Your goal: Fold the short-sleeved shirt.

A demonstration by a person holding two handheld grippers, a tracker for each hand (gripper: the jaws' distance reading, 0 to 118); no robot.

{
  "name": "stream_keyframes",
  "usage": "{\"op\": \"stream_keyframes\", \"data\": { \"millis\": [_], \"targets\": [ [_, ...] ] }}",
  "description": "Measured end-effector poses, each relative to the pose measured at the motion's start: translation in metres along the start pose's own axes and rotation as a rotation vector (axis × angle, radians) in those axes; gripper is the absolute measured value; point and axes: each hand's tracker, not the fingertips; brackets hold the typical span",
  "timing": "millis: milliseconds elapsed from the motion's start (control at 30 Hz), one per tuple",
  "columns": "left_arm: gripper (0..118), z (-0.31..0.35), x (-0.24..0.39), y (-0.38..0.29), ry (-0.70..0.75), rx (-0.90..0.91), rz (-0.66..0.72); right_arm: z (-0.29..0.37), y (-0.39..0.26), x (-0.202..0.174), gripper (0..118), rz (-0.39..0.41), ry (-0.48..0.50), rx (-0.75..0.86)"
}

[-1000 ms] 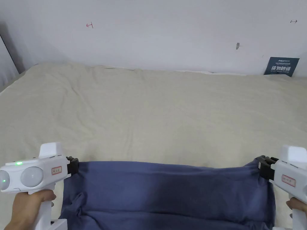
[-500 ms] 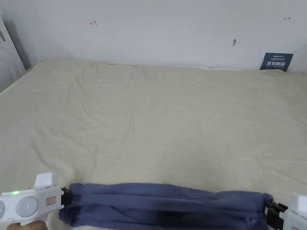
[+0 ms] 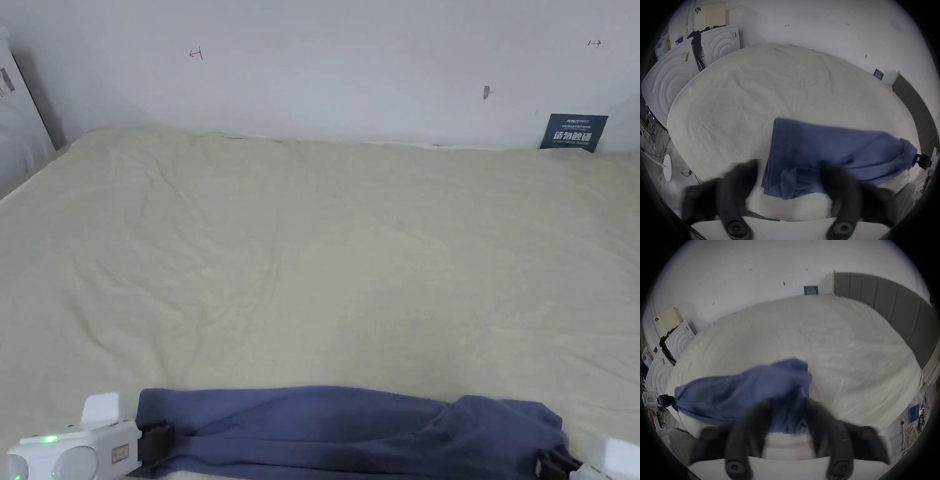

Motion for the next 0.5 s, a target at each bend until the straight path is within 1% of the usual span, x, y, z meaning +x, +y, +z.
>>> {"op": "stream_keyframes", "data": {
  "millis": [33, 67, 100, 167, 367, 433, 500],
  "targets": [
    [118, 0.01, 0.002, 0.006, -0.035, 0.037, 0.008, 0.008, 0.01, -0.005, 90, 0.019, -0.001, 0.035],
    [116, 0.021, 0.005, 0.012, -0.06, 0.089, 0.016, 0.02, 0.018, -0.01, 106, 0.034, 0.008, 0.077],
    [114, 0.036, 0.01, 0.019, -0.087, 0.16, 0.017, 0.031, 0.028, -0.016, 108, 0.046, 0.02, 0.135],
    [112, 0.064, 0.024, 0.038, -0.116, 0.262, 0.007, 0.052, 0.051, -0.029, 107, 0.057, 0.03, 0.247],
    [112, 0.129, 0.066, 0.075, -0.113, 0.609, -0.09, 0.111, 0.097, -0.075, 107, 0.107, 0.063, 0.533],
    [112, 0.142, 0.08, 0.08, -0.1, 0.681, -0.112, 0.125, 0.104, -0.088, 107, 0.119, 0.051, 0.607],
    [110, 0.15, 0.09, 0.083, -0.099, 0.732, -0.12, 0.132, 0.106, -0.099, 107, 0.137, 0.034, 0.661]
  ]
}}
